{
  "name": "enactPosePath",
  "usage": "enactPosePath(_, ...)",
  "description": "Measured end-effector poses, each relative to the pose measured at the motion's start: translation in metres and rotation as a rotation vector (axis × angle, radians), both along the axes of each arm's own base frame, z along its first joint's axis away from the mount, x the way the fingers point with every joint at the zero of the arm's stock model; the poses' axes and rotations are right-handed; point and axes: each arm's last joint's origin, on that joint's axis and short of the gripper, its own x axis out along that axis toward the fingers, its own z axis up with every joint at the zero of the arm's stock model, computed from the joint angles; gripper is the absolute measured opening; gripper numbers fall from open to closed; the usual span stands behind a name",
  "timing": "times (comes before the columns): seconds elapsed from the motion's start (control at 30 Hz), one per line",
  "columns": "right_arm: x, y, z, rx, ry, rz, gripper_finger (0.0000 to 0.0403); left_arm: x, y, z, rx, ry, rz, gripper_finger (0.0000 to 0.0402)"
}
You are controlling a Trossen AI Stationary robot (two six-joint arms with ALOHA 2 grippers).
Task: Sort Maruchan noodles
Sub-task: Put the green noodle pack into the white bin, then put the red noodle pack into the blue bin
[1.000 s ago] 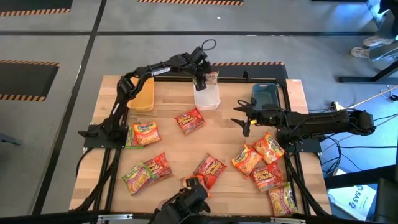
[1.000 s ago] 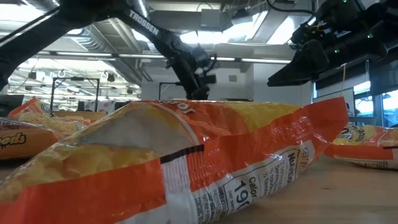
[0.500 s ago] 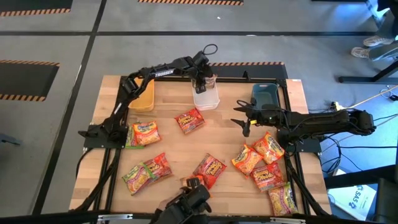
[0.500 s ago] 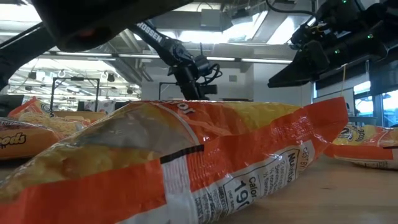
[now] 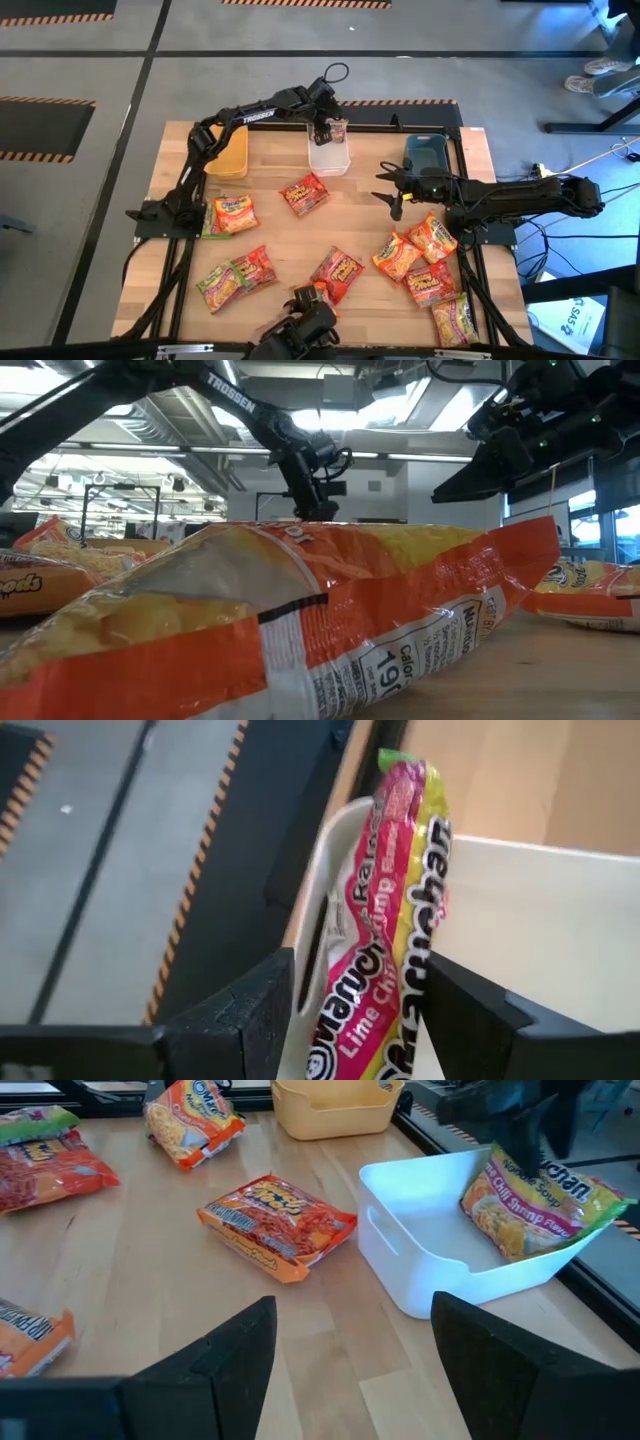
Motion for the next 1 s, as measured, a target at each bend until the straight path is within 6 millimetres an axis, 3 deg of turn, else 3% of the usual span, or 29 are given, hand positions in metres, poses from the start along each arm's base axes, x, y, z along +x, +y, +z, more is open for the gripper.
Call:
enactPosePath(0.3,0.0,0.0,0.0,-0.001,0.0,0.006,0.025,-0.003,-0.002,0.008,0.027,0.014,0.021,0.0199)
enactPosePath(0.53,0.0,0.0,-0.001,0.001,0.011,0.006,0.025,-0.006,-0.044,0.063,0.114,0.005,-0.026,0.0198)
enactPosePath(0.77,-0.001,0.0,-0.002,0.006,0.022,0.006,0.025,-0.018,-0.111,0.113,-0.002,-0.059,-0.031,0.0198)
enactPosePath(1.0,0.003,0.002,-0.006,0.041,0.032,0.091,0.025,-0.013,-0.19,0.115,-0.079,0.049,-0.085,0.0198)
